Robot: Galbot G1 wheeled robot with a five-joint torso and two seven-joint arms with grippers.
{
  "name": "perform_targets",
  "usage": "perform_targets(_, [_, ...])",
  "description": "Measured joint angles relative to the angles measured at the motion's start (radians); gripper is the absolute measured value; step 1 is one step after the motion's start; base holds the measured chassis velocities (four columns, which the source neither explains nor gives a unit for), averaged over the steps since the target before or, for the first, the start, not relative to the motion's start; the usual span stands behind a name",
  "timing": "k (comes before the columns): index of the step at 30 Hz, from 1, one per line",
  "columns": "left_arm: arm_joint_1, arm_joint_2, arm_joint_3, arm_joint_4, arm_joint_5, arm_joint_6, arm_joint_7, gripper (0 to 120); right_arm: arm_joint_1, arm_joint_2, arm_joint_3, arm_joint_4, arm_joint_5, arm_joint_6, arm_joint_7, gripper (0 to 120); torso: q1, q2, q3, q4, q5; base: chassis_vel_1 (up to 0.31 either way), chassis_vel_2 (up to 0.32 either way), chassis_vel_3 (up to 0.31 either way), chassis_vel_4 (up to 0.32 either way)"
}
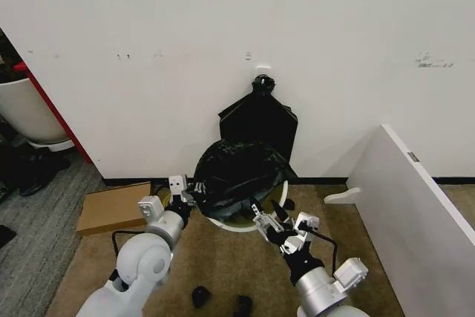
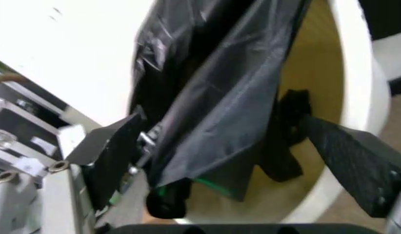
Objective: Place the garbage bag over the trash bin.
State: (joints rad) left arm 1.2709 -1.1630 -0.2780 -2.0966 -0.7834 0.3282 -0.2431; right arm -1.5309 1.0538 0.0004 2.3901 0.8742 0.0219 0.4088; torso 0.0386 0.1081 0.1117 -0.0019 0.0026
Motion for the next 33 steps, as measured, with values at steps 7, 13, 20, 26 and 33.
perform_targets(7, [-0.006, 0.0, 0.017, 0.005, 0.004, 0.001, 0.001, 0, 0.014, 0.005, 0.004, -0.008, 0.005, -0.067, 0.066, 65, 0.0, 0.0, 0.0, 0.0, 0.0, 0.0, 0.0, 0.0, 0.0])
perform_targets(13, [-0.009, -0.001, 0.021, 0.008, 0.003, 0.002, 0.001, 0, 0.016, 0.005, 0.008, -0.018, 0.007, -0.053, 0.05, 46, 0.0, 0.0, 0.0, 0.0, 0.0001, 0.0, 0.0, 0.0, 0.0])
perform_targets(20, [-0.007, 0.003, 0.015, 0.008, 0.0, 0.001, -0.004, 0, 0.008, 0.001, 0.009, -0.043, -0.001, -0.02, 0.004, 19, 0.0, 0.0, 0.0, 0.0, 0.0, 0.0, 0.0, 0.0, 0.0])
perform_targets(26, [-0.009, 0.007, -0.013, 0.006, -0.031, -0.004, -0.026, 0, -0.021, -0.007, 0.007, -0.06, -0.027, 0.048, -0.072, 0, 0.0, 0.0, 0.0, 0.0, 0.0, 0.0, 0.0, 0.0, 0.0])
perform_targets(33, [-0.016, 0.008, -0.055, 0.006, -0.092, -0.015, -0.053, 0, -0.123, -0.034, 0.008, -0.08, -0.072, 0.164, -0.222, 0, 0.0, 0.0, 0.0, 0.0, -0.0001, 0.0, 0.0, 0.0, 0.0])
